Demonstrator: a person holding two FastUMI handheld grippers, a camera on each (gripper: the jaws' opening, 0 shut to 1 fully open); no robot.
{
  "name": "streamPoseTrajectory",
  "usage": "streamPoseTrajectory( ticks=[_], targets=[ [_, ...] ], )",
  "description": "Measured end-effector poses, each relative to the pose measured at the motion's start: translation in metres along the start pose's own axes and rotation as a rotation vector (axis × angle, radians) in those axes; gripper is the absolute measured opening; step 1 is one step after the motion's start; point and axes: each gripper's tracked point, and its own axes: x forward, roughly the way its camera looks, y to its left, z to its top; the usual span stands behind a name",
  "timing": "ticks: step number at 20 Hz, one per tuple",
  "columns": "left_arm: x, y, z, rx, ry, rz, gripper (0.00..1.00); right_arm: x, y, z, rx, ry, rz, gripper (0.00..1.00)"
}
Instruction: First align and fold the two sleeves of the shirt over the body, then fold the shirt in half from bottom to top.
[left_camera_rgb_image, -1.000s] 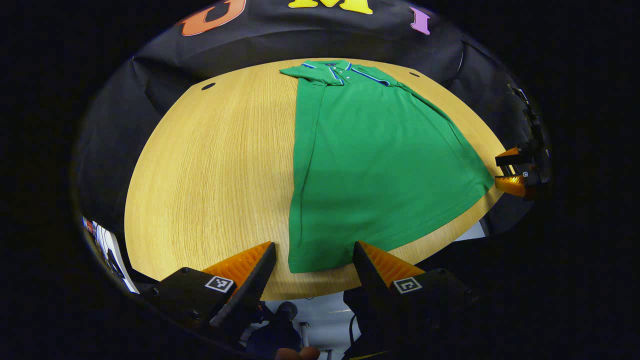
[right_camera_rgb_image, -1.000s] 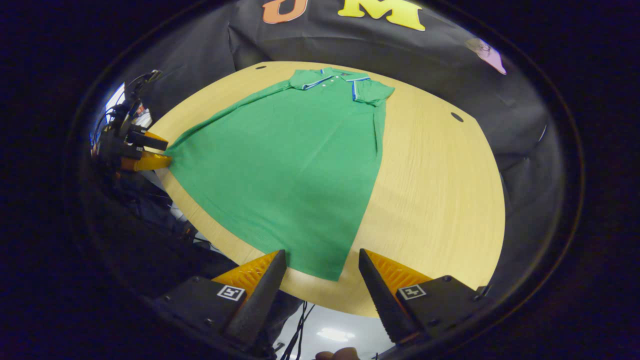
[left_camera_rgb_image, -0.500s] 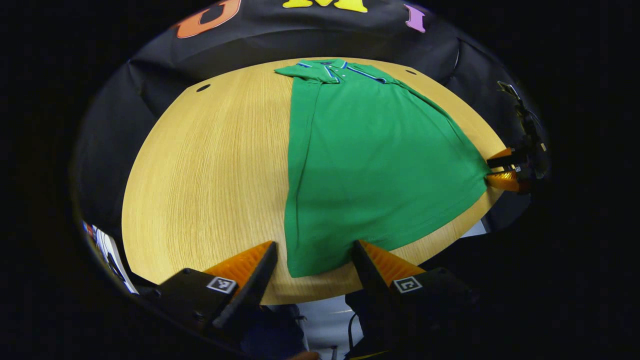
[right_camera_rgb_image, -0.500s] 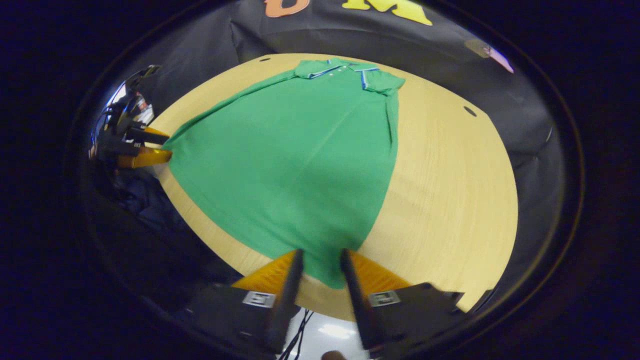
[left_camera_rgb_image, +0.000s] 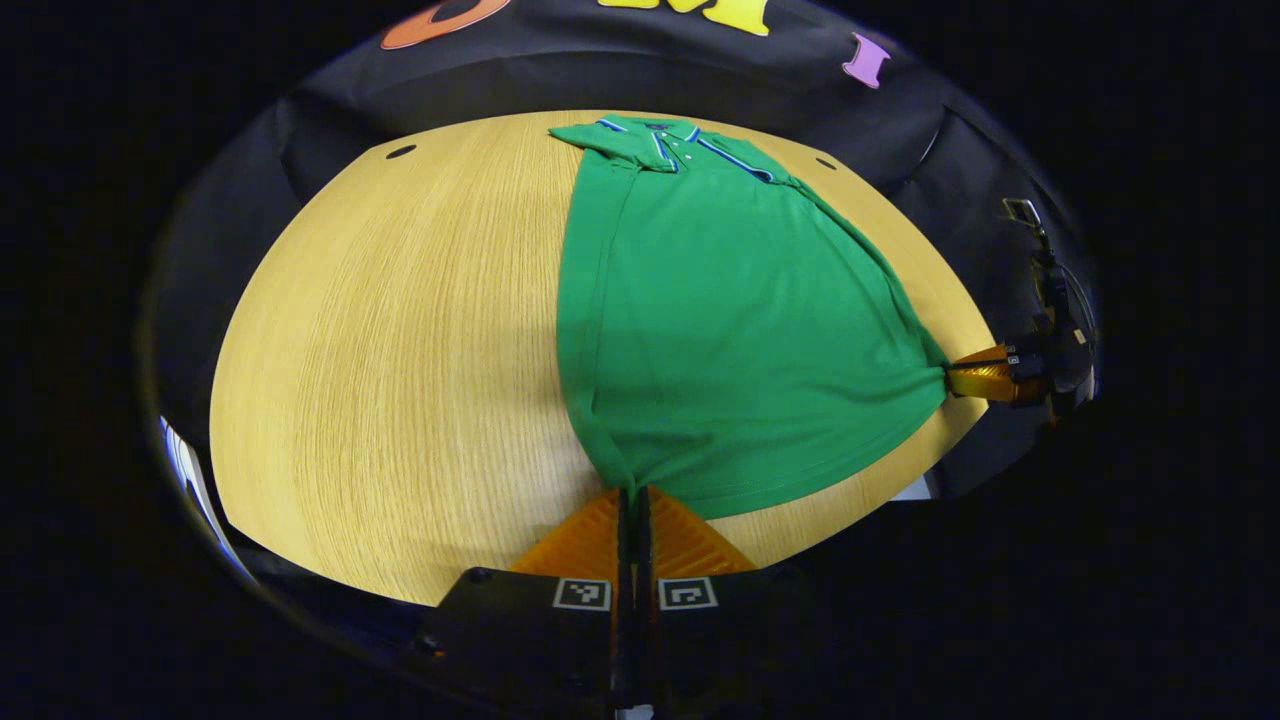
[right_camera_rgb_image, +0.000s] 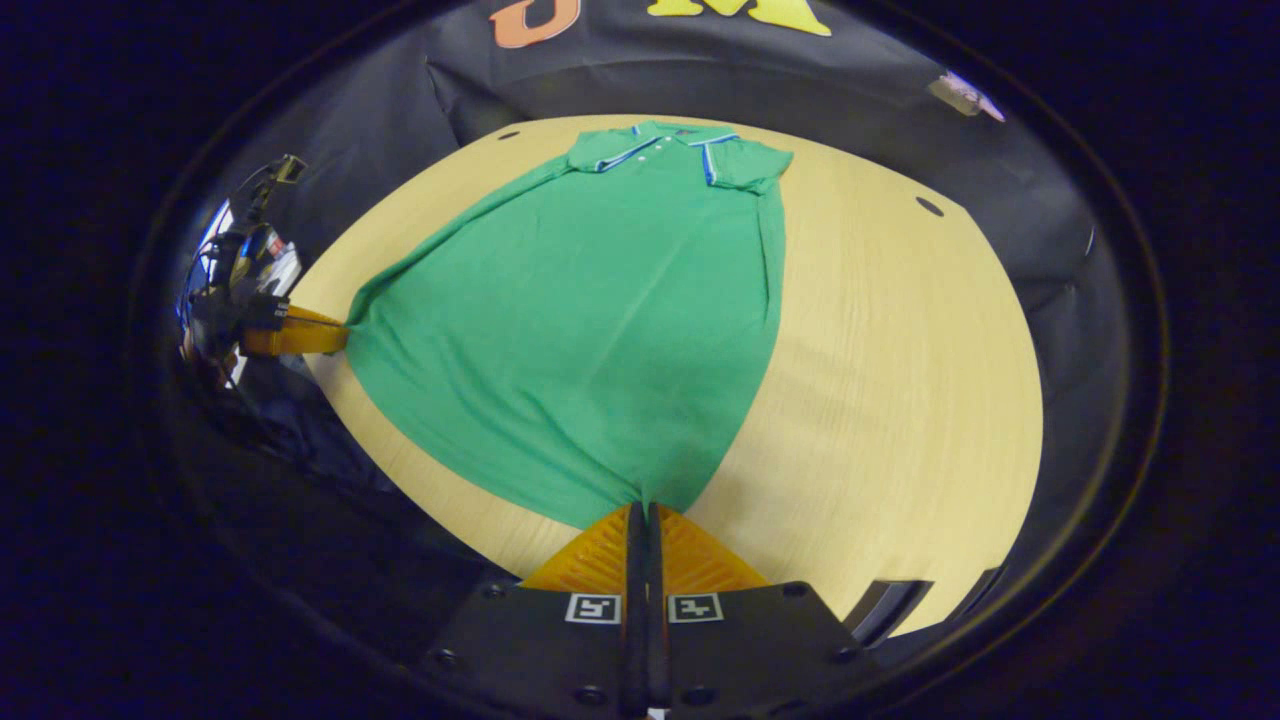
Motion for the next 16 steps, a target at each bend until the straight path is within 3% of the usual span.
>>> streamPoseTrajectory(
  ticks=[9, 16],
  targets=[
    [-0.028, -0.012, 0.081, 0.043, -0.159, -0.04, 0.03, -0.035, -0.021, 0.075, 0.055, -0.139, 0.001, 0.02],
    [-0.039, -0.003, 0.143, -0.004, -0.243, -0.037, 0.03, -0.051, -0.038, 0.145, 0.09, -0.237, 0.017, 0.02]
  ],
)
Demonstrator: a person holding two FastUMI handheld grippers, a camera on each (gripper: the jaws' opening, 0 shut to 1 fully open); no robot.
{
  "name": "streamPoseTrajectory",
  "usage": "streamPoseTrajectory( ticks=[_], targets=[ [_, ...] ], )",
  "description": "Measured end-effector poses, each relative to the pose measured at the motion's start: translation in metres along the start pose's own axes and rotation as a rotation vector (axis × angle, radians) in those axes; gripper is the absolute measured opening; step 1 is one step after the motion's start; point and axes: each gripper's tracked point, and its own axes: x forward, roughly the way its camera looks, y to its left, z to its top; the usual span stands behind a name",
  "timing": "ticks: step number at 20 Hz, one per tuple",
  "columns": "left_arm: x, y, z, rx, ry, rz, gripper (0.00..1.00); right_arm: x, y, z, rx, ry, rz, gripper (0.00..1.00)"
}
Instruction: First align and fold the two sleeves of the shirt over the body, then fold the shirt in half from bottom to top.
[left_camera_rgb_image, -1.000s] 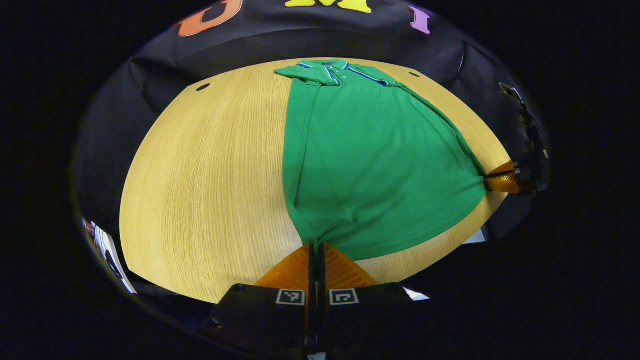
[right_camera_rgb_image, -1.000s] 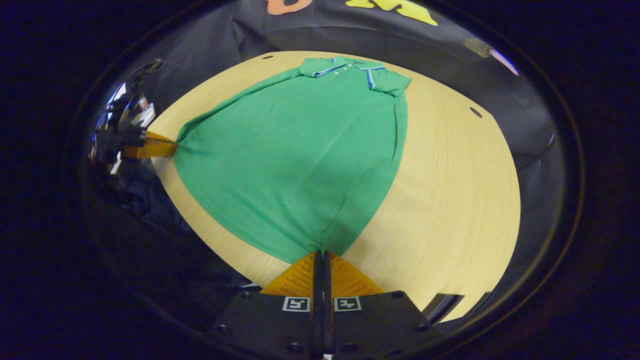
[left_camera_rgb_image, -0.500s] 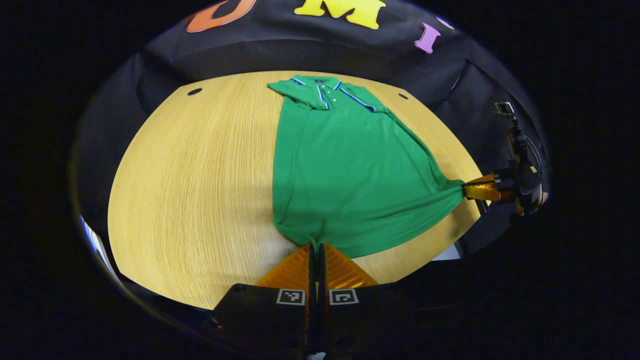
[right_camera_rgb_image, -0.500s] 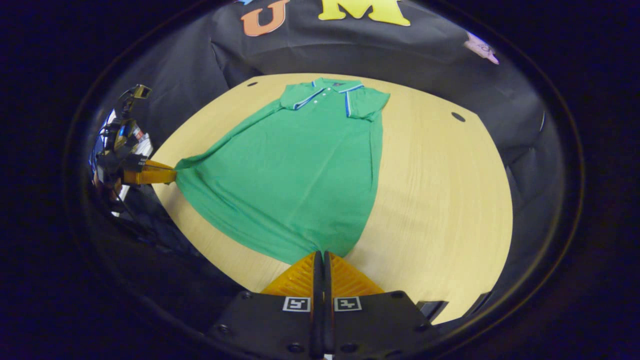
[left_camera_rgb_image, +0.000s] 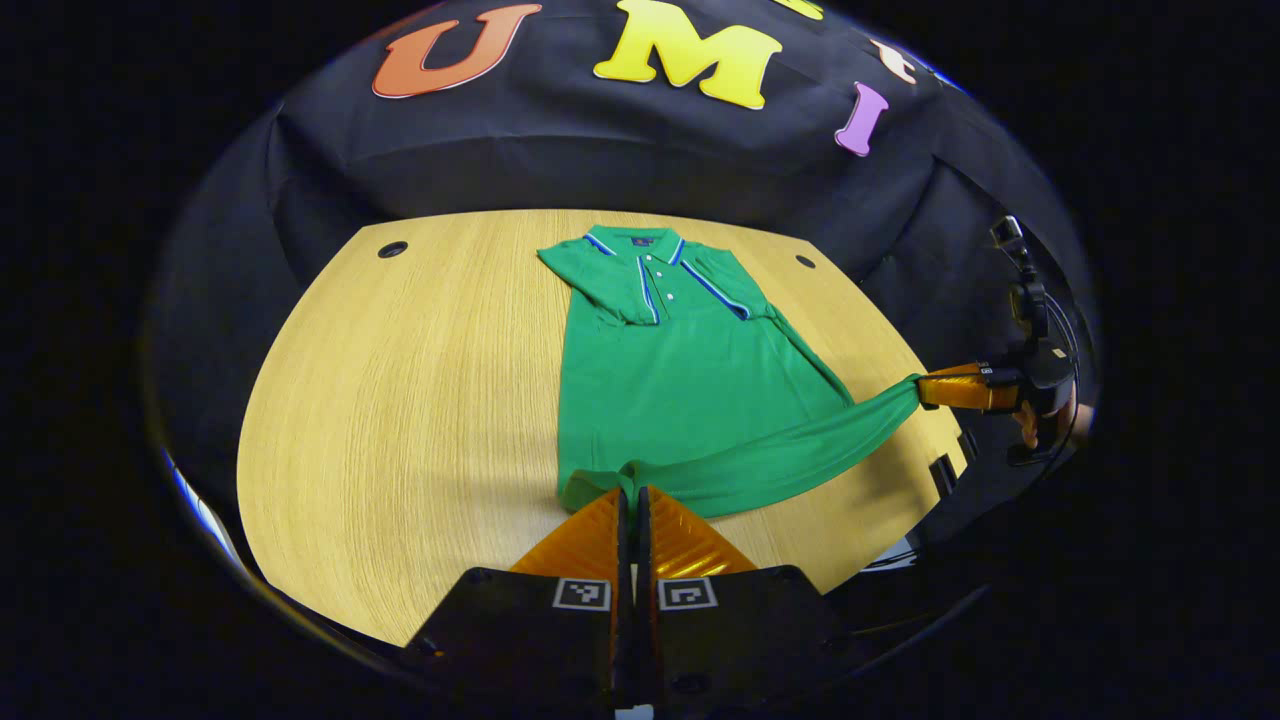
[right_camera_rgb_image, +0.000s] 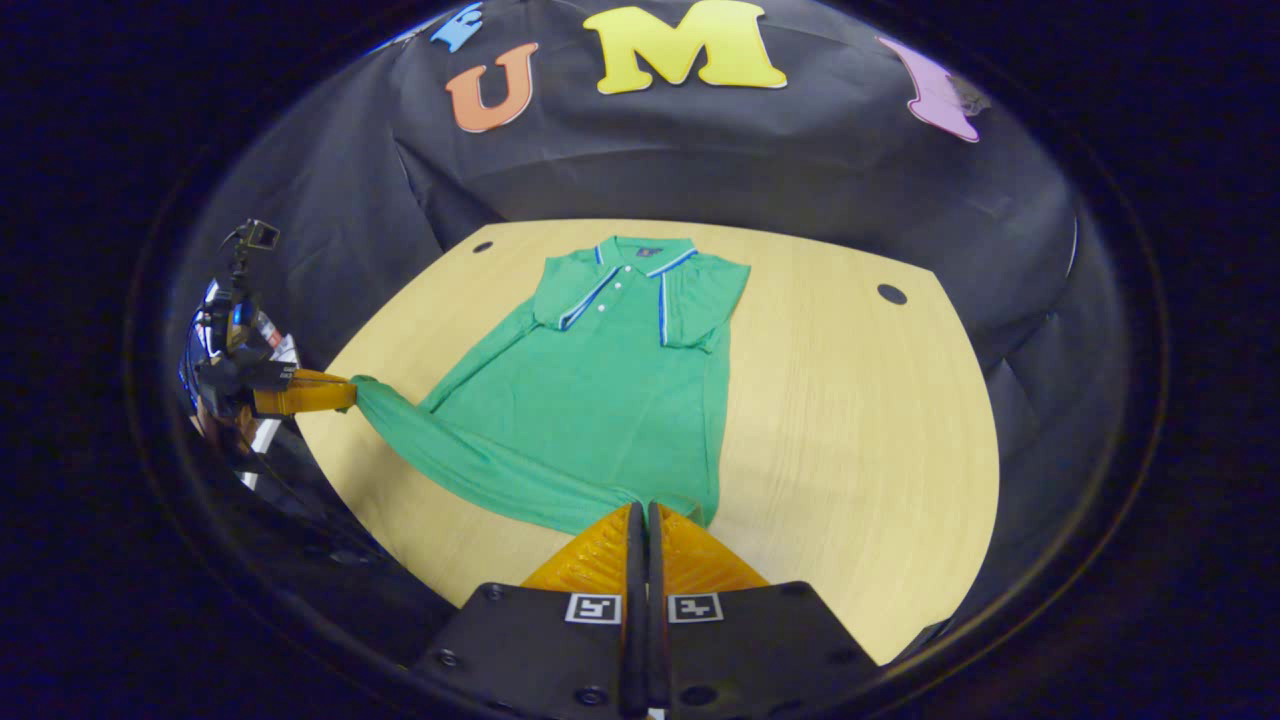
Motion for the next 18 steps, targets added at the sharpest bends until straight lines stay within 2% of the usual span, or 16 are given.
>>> streamPoseTrajectory(
  ticks=[2, 3, 5, 8, 9, 10, 14, 18],
  targets=[
    [0.006, 0.005, 0.023, 0.012, -0.033, 0.007, 0.03, 0.002, -0.005, 0.021, -0.003, -0.027, -0.001, 0.0],
    [0.008, 0.004, 0.035, 0.015, -0.047, 0.003, 0.03, 0.004, -0.006, 0.032, -0.002, -0.04, -0.002, 0.06],
    [0.014, 0.006, 0.056, 0.025, -0.076, 0.003, 0.03, 0.01, -0.008, 0.053, 0.016, -0.067, -0.001, 0.0],
    [0.029, 0.009, 0.091, 0.024, -0.115, -0.002, 0.03, 0.023, -0.012, 0.081, 0.042, -0.087, 0.005, 0.05],
    [0.034, 0.01, 0.103, 0.019, -0.133, -0.006, 0.03, 0.026, -0.013, 0.092, 0.051, -0.099, 0.005, 0.0],
    [0.04, 0.012, 0.115, 0.018, -0.146, -0.01, 0.03, 0.029, -0.014, 0.102, 0.059, -0.111, 0.009, 0.02],
    [0.06, 0.025, 0.153, 0.015, -0.175, -0.018, 0.03, 0.042, -0.023, 0.147, 0.092, -0.158, 0.012, 0.0],
    [0.074, 0.038, 0.191, 0.018, -0.215, -0.012, 0.03, 0.054, -0.034, 0.183, 0.09, -0.186, -0.009, 0.02]
  ],
)
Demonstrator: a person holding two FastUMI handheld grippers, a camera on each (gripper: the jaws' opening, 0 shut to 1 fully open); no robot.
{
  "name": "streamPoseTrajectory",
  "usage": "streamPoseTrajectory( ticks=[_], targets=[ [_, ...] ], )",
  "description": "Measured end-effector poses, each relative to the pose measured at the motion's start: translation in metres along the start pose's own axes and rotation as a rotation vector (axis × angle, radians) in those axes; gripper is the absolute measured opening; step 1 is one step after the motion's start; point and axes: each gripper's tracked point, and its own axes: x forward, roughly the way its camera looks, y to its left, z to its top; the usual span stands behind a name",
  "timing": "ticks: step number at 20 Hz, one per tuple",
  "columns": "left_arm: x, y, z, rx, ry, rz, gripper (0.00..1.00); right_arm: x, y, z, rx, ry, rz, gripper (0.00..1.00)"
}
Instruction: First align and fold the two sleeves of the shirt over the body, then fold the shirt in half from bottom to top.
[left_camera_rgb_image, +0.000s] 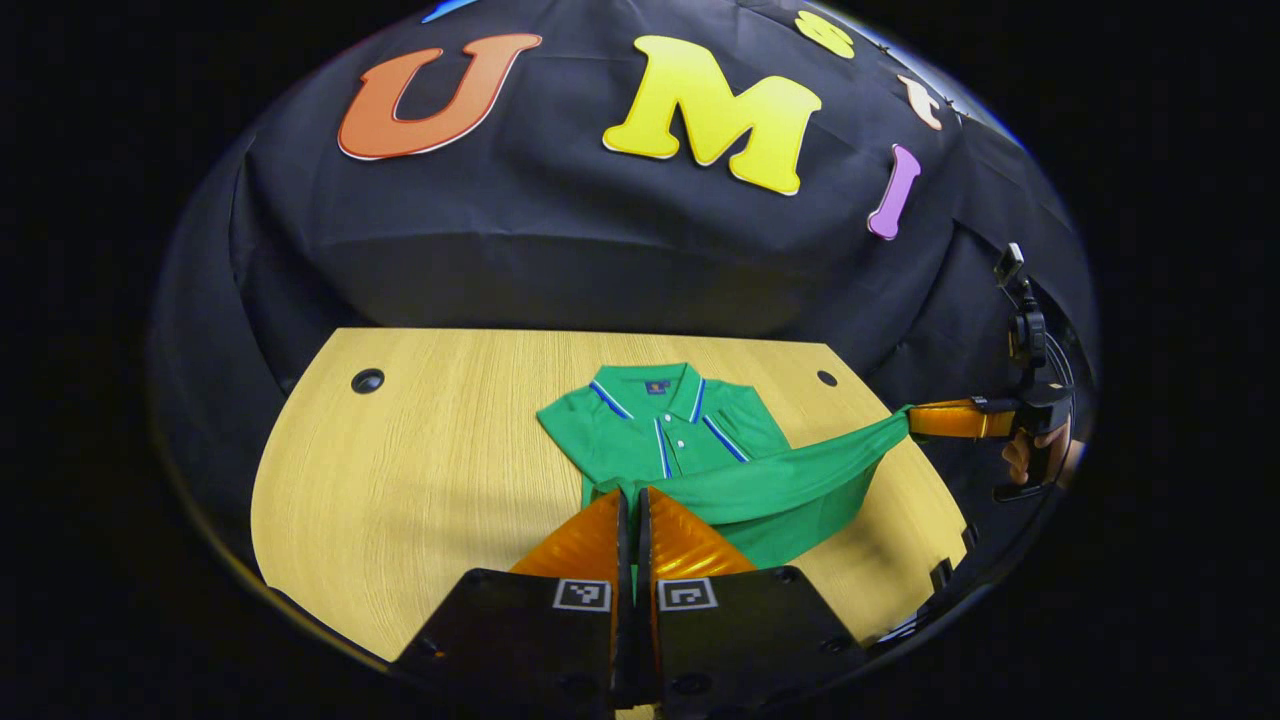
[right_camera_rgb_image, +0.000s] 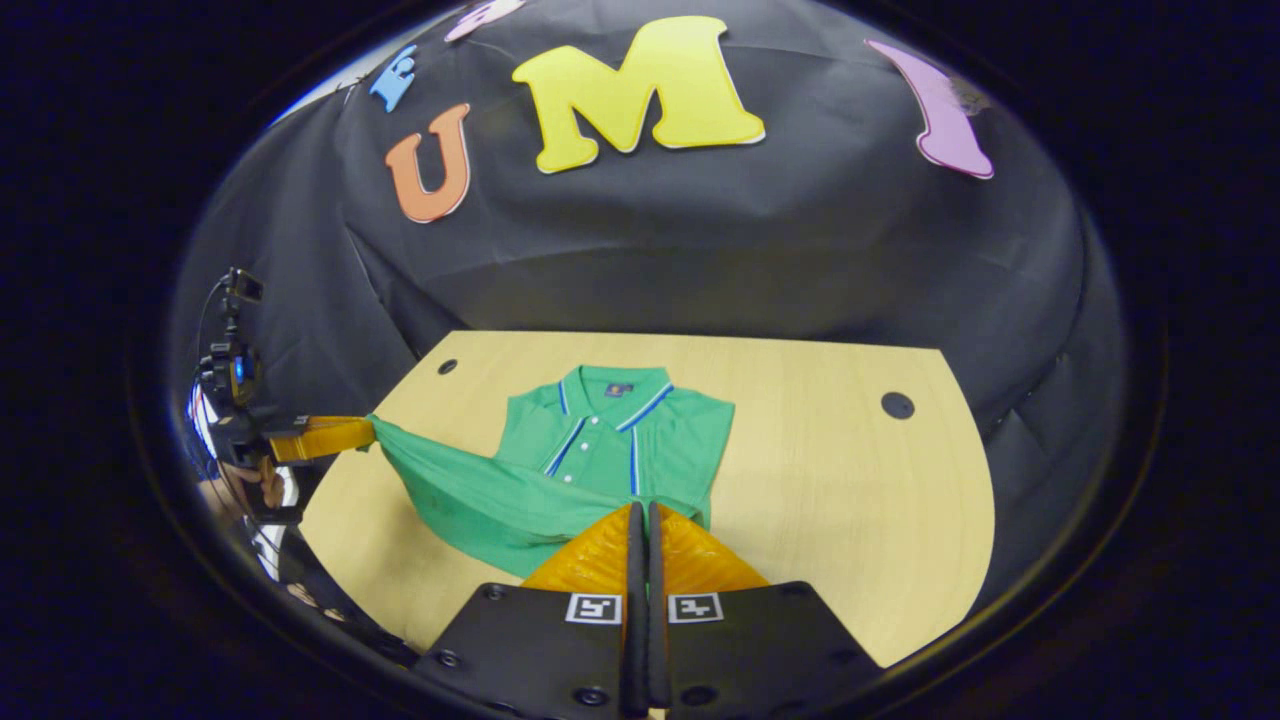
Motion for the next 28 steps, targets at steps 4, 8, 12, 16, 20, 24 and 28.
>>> streamPoseTrajectory(
  ticks=[4, 8, 12, 16, 20, 24, 28],
  targets=[
    [0.02, 0.013, 0.032, 0.013, -0.045, 0.004, 0.03, 0.02, -0.012, 0.029, 0.002, -0.02, -0.02, 0.06],
    [0.044, 0.022, 0.059, 0.006, -0.09, 0.014, 0.03, 0.043, -0.023, 0.06, -0.008, -0.052, -0.043, 0.02],
    [0.071, 0.03, 0.073, 0.035, -0.107, 0.031, 0.03, 0.069, -0.026, 0.083, -0.03, -0.08, -0.048, 0.02],
    [0.099, 0.038, 0.079, 0.071, -0.122, 0.042, 0.03, 0.105, -0.031, 0.09, -0.109, -0.097, -0.072, 0.02],
    [0.136, 0.053, 0.072, 0.046, -0.13, 0.081, 0.03, 0.15, -0.052, 0.084, -0.113, -0.088, -0.14, 0.02],
    [0.177, 0.07, 0.032, -0.017, -0.048, 0.123, 0.03, 0.192, -0.073, 0.067, -0.092, -0.057, -0.193, 0.0],
    [0.201, 0.078, 0.023, -0.04, -0.048, 0.149, 0.04, 0.223, -0.077, 0.05, -0.098, -0.039, -0.213, 0.02]
  ],
)
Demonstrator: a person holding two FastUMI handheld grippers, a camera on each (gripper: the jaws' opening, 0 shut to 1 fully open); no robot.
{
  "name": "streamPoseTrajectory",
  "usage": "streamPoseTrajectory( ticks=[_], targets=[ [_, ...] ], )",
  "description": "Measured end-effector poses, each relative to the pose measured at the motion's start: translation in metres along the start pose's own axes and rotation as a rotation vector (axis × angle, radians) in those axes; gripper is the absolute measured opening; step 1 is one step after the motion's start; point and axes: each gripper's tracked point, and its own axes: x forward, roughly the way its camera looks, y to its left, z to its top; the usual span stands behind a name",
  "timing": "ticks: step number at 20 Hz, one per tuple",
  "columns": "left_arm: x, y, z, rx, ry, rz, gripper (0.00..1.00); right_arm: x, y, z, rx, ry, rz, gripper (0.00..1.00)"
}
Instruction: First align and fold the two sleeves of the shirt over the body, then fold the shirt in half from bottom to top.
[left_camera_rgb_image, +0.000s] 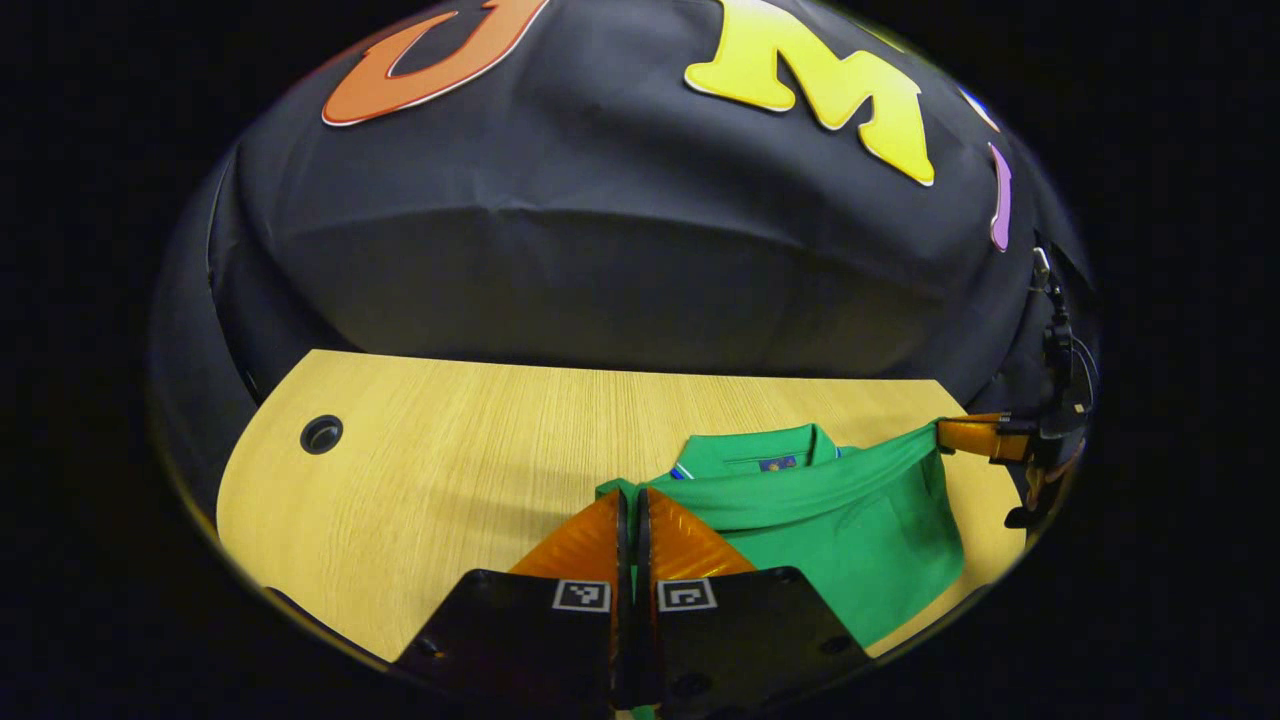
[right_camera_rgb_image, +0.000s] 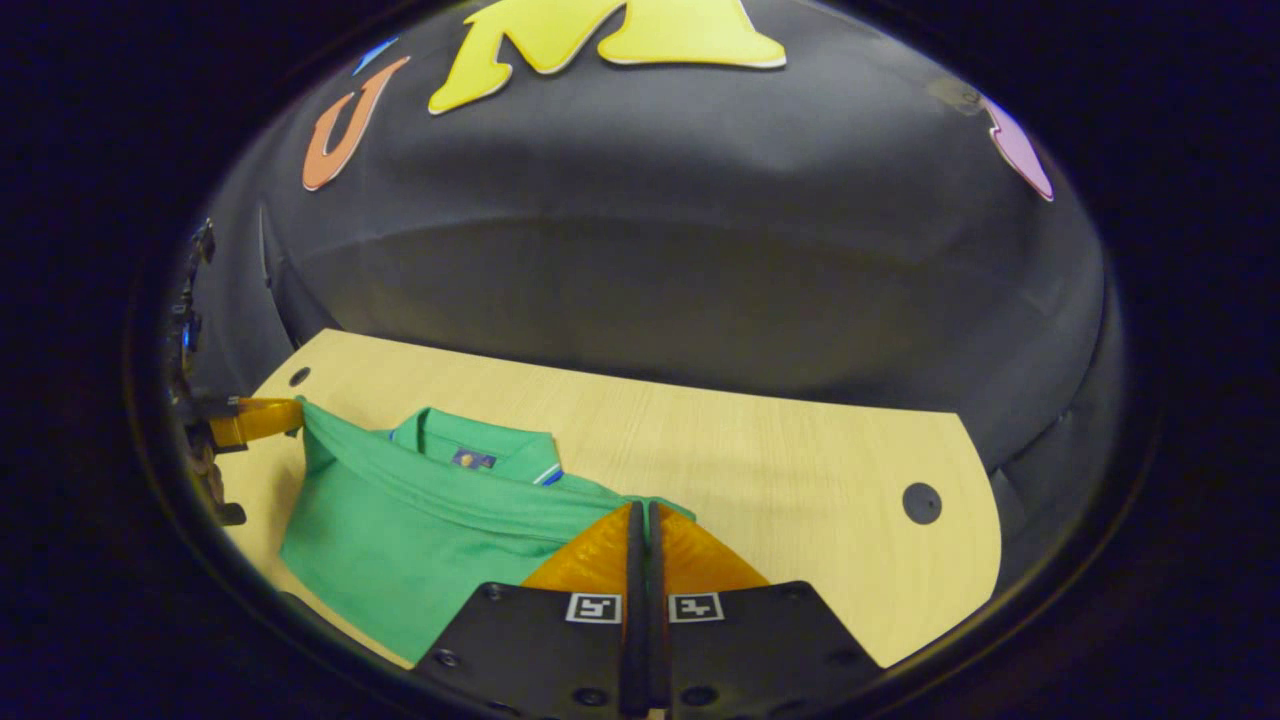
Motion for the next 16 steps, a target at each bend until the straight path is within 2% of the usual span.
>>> streamPoseTrajectory(
  ticks=[4, 6, 7, 8, 10, 11, 12, 13, 16],
  targets=[
    [0.02, 0.007, -0.02, 0.011, 0.03, 0.054, 0.05, 0.019, 0.004, -0.013, -0.038, 0.019, -0.027, 0.04],
    [0.024, 0.003, -0.025, -0.001, 0.041, 0.047, 0.08, 0.019, 0.005, -0.012, -0.035, 0.014, -0.035, 0.07],
    [0.023, 0.002, -0.026, -0.007, 0.042, 0.052, 0.16, 0.019, 0.006, -0.013, -0.038, 0.009, -0.038, 0.13],
    [0.018, -0.001, -0.024, -0.019, 0.038, 0.045, 0.21, 0.014, 0.004, -0.009, -0.029, -0.006, -0.053, 0.26],
    [0.005, -0.002, -0.011, -0.023, 0.002, 0.067, 0.5, 0.001, 0.003, -0.001, 0.019, -0.05, -0.072, 0.53],
    [0.002, -0.003, -0.005, -0.018, -0.014, 0.076, 0.67, -0.01, 0.0, 0.002, 0.034, -0.072, -0.089, 0.61],
    [-0.007, -0.004, 0.001, -0.007, -0.029, 0.081, 0.83, -0.018, -0.003, 0.005, 0.038, -0.092, -0.106, 0.74],
    [-0.017, -0.006, 0.008, 0.007, -0.044, 0.088, 1.0, -0.029, -0.005, 0.006, 0.033, -0.106, -0.128, 0.79],
    [-0.046, -0.021, 0.029, 0.025, -0.102, 0.083, 1.0, -0.067, -0.011, 0.025, 0.038, -0.177, -0.181, 0.94]
  ],
)
